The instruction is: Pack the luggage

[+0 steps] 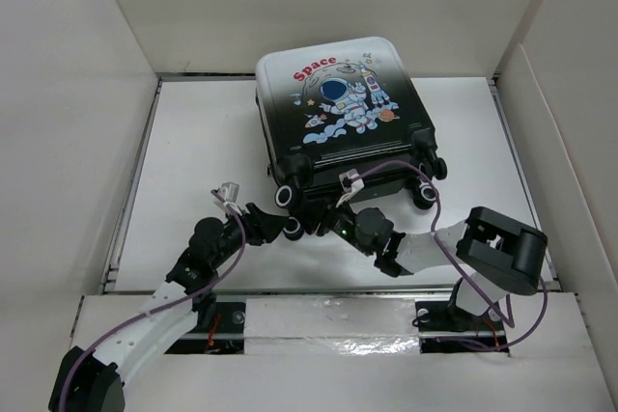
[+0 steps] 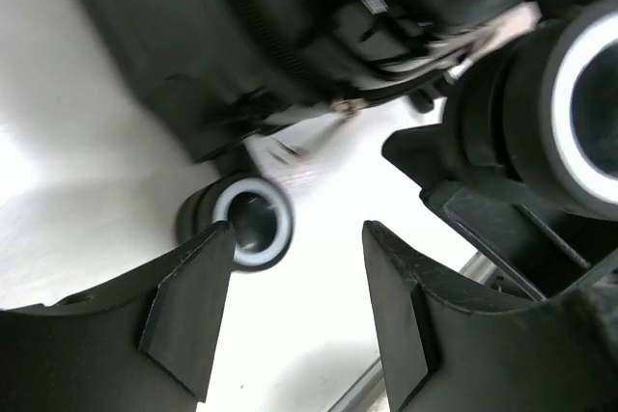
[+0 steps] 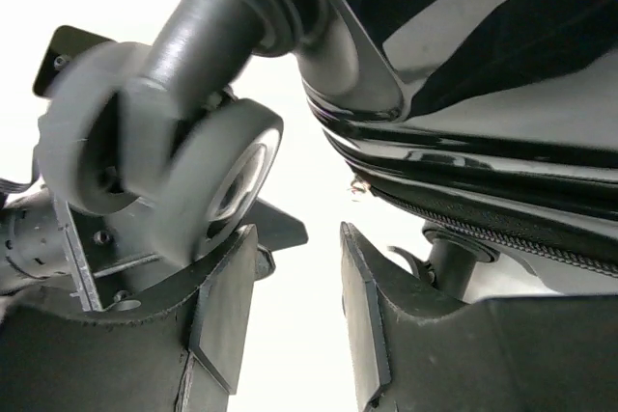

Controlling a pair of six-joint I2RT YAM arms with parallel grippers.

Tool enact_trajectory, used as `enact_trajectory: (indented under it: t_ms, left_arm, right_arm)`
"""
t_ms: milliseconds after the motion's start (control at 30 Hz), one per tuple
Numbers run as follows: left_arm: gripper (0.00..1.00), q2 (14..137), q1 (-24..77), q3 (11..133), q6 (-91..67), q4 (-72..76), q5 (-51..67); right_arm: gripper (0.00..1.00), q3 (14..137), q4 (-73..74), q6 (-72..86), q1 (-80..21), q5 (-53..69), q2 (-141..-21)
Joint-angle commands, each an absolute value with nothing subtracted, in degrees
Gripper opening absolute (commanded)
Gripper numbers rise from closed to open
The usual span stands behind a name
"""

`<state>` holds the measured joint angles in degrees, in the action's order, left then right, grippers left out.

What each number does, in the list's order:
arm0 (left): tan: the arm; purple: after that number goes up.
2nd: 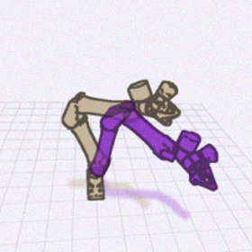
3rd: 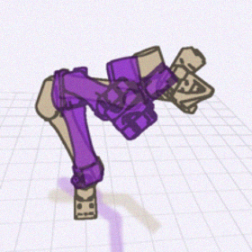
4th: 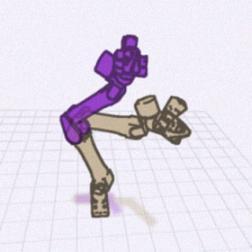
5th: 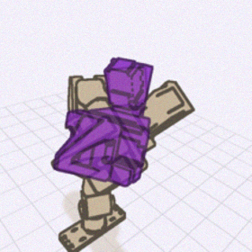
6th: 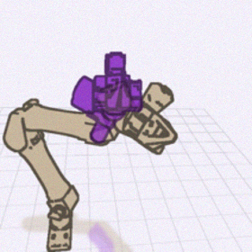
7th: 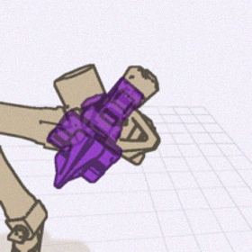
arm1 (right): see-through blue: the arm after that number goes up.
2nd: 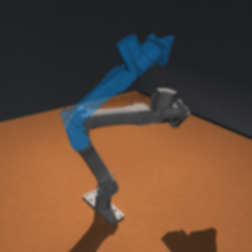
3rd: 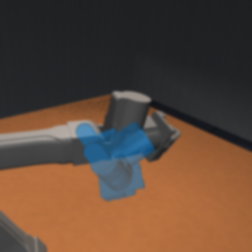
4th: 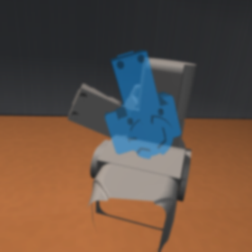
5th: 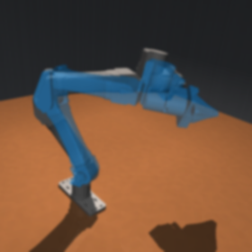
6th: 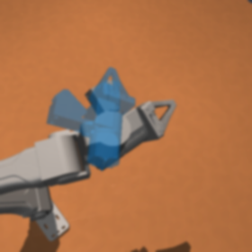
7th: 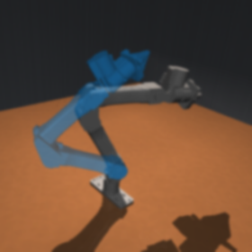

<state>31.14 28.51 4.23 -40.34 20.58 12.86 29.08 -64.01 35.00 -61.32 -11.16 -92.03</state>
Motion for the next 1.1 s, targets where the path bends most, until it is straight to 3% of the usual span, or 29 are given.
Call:
enact_trajectory:
  t_ms: [0, 133, 267, 400, 600, 867, 1067]
  left_arm:
    - [0.52, 33.92, 30.14, 4.30, -37.53, 31.63, 15.74]
    - [0.53, 38.57, 31.20, 5.10, -37.26, 35.76, 14.86]
    - [0.53, 40.69, 31.20, 4.48, -37.35, 39.28, 13.98]
    - [0.53, 41.57, 31.20, 4.48, -37.62, 41.48, 12.75]
    - [0.52, 44.82, 31.20, 5.10, -38.06, 45.43, 14.06]
    - [0.52, 49.74, 31.20, 5.98, -37.71, 48.42, 14.50]
    - [0.51, 51.85, 31.20, 6.15, -37.71, 50.62, 14.41]
  right_arm:
    - [0.46, 29.00, -62.85, 32.79, -62.05, -11.00, -88.60]
    - [0.54, 28.48, -55.92, 31.12, -64.07, -13.17, -84.82]
    - [0.73, 25.49, -50.82, 30.76, -66.01, -16.70, -78.50]
    - [0.83, 28.38, -40.71, 29.02, -68.11, -20.55, -71.21]
    - [0.85, 35.76, -31.39, 28.56, -68.64, -25.55, -68.64]
    - [0.91, 47.71, -18.39, 27.77, -68.64, -28.65, -76.89]
    - [0.87, 58.26, -4.71, 27.86, -68.64, -36.55, -83.22]
